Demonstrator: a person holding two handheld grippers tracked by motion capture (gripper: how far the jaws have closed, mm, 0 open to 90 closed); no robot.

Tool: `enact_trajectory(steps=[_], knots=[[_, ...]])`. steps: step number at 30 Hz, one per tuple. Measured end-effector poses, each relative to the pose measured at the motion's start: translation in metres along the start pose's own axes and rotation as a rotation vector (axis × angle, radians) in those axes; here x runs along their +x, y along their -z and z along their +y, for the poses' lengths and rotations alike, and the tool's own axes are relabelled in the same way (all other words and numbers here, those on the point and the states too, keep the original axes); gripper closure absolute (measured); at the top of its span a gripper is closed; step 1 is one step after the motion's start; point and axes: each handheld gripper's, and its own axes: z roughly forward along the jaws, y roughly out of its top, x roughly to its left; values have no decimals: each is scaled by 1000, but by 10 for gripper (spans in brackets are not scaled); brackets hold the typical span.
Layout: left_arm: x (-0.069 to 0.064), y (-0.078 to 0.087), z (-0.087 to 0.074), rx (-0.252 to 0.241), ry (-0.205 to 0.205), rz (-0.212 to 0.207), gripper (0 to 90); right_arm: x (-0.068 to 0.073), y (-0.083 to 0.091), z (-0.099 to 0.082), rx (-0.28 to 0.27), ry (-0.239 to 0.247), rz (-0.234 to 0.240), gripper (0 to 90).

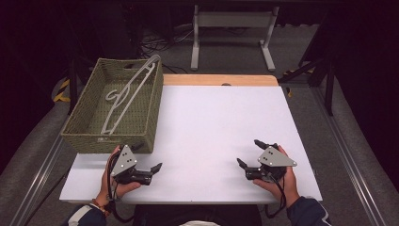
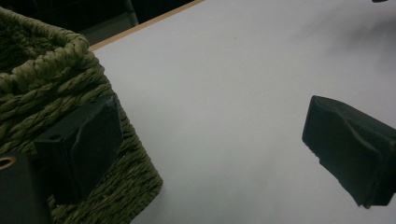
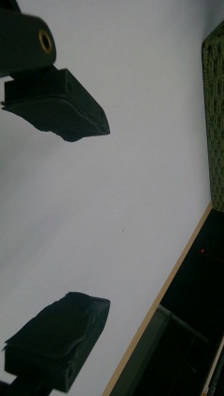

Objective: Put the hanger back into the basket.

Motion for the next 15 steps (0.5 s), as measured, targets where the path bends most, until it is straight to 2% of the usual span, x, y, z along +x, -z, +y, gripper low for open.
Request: enact_trajectory(steps=[7,11,15], knots=[[0,-2,0,5,6,7,62,0,-1,-1,7,-4,4,151],[0,-4,0,0,11,0,63,-1,0,-2,5,0,-14,159],[2,-8,-1,29,12,3,62,-6,-1,-4,9,-31,-23,159]])
